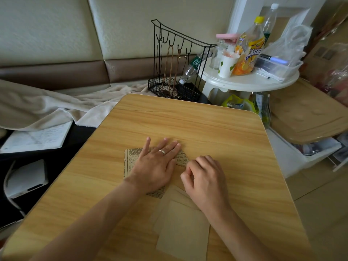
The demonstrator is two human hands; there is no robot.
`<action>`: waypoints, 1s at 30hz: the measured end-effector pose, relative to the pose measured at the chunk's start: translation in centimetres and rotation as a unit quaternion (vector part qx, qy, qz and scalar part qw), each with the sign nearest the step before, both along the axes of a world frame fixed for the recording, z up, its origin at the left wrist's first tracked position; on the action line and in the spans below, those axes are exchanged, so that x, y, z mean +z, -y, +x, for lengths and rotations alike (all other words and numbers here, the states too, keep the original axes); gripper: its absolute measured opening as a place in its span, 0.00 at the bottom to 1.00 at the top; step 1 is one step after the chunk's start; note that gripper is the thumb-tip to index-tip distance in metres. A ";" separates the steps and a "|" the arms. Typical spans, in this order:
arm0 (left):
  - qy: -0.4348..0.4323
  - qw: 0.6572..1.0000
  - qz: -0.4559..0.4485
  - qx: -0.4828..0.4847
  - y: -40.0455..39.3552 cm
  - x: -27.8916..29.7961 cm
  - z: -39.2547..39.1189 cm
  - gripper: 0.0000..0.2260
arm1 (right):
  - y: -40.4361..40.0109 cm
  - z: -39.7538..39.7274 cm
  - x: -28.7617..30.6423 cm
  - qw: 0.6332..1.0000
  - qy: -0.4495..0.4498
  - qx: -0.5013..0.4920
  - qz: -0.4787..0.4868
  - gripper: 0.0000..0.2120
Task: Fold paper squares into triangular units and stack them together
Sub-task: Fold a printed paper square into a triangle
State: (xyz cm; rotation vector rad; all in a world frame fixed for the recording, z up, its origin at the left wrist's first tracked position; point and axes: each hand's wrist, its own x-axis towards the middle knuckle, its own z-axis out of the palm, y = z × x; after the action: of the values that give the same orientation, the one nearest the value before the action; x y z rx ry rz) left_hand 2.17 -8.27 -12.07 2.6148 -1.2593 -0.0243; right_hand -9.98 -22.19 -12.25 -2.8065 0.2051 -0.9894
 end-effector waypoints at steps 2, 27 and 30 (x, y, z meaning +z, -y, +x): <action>0.043 0.998 0.043 -0.010 -0.2 0.1 -0.7 0.34 | 0.0 0.1 -0.1 0.999 -0.036 0.003 0.012 0.13; -0.016 0.999 -0.025 -0.014 -0.2 -0.3 -0.1 0.24 | 0.5 0.3 -0.5 0.947 -0.316 0.021 0.057 0.37; -0.046 0.998 -0.049 -0.017 0.0 0.0 0.5 0.23 | 0.5 0.1 -0.6 0.954 -0.291 0.027 0.062 0.34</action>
State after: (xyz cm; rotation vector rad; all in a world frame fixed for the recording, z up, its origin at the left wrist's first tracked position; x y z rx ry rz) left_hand 2.66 -8.26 -12.11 2.4785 -1.2418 -0.0860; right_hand -9.83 -22.70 -12.81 -2.8828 0.2435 -0.1041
